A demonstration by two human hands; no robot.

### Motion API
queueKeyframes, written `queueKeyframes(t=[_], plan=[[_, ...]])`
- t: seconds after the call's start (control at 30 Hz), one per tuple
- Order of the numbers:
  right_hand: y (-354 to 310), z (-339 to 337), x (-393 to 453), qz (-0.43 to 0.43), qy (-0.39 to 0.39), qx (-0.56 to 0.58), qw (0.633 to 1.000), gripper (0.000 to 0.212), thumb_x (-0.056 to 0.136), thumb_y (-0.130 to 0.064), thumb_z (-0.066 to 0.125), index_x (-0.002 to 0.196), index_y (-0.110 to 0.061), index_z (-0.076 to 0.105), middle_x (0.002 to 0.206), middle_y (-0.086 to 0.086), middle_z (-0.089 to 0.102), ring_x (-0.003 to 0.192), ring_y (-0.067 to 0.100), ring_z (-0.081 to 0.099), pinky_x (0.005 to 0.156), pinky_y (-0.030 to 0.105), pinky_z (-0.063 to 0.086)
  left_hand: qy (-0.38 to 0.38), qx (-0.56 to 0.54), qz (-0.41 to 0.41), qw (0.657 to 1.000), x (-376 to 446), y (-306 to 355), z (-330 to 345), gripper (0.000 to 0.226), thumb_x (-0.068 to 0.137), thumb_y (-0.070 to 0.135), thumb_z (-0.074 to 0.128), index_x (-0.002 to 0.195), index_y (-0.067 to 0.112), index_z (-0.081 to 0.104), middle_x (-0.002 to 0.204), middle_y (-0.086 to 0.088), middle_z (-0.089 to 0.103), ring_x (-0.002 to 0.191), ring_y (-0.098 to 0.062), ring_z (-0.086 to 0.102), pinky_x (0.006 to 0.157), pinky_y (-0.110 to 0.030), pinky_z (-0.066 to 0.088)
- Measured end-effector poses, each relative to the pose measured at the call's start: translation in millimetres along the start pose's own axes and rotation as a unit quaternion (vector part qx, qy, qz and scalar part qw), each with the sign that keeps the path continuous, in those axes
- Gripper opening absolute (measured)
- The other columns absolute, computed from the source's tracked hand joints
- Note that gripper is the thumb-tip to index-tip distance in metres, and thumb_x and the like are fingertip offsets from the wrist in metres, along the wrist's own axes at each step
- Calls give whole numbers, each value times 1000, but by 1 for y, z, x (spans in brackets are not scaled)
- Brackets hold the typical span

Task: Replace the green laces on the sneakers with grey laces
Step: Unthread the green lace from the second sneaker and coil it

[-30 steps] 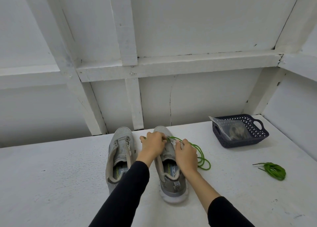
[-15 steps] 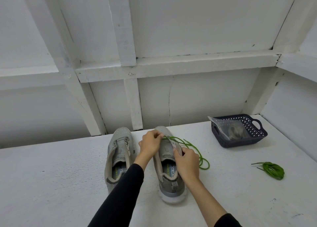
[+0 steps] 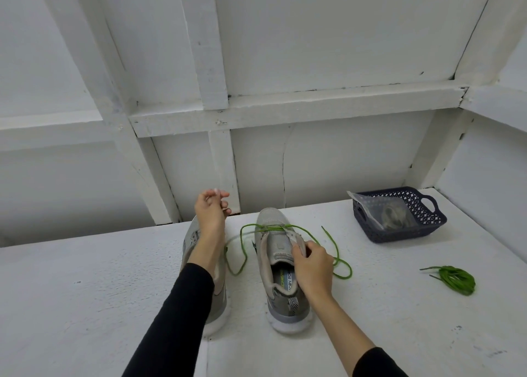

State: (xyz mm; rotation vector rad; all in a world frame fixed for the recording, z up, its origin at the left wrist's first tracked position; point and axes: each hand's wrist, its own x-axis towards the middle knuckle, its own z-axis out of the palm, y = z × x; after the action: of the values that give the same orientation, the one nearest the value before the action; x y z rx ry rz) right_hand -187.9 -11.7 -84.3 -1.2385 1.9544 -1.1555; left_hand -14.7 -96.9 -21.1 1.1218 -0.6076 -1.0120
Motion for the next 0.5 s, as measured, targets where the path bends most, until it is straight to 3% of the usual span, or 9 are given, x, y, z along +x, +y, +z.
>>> queueKeyframes(t=[0.17,0.27,0.33,0.43,0.5], plan=[[1,3,0,2,-2,7,1000,36,93,-25,58,60,-16,51,58,0,55,54,14,49,48,27,36,-96,163,45,981,-12,3,4,16,101,4,40,96,19,45,84,2,65,63,-8,51,52,-17,46],[1,2,0,7,-2,6,1000,38,93,-26,57,58,-16,48,57,0,53,53,14,47,47,27,34,-189,285,63,938,-21,-18,16,10,99,9,47,105,16,49,92,2,66,83,-14,60,68,-21,48],[1,3,1,5,-2,6,1000,38,94,-27,57,59,-16,48,58,1,54,54,14,48,47,28,35,-243,431,84,865,-21,-39,22,12,98,18,53,109,17,58,104,1,66,102,-19,61,82,-27,48],[3,4,2,-2,-1,-8,1000,37,95,-29,55,60,-17,48,61,2,57,59,19,53,50,30,36,-251,635,126,720,-23,-65,28,25,98,29,51,117,21,64,117,0,65,116,-25,53,97,-40,41],[3,4,3,-8,-1,-21,1000,38,95,-30,54,60,-18,46,61,2,56,61,19,53,50,30,33,-236,688,151,669,-27,-73,31,24,99,29,50,116,23,66,117,-2,65,117,-28,49,95,-42,37]])
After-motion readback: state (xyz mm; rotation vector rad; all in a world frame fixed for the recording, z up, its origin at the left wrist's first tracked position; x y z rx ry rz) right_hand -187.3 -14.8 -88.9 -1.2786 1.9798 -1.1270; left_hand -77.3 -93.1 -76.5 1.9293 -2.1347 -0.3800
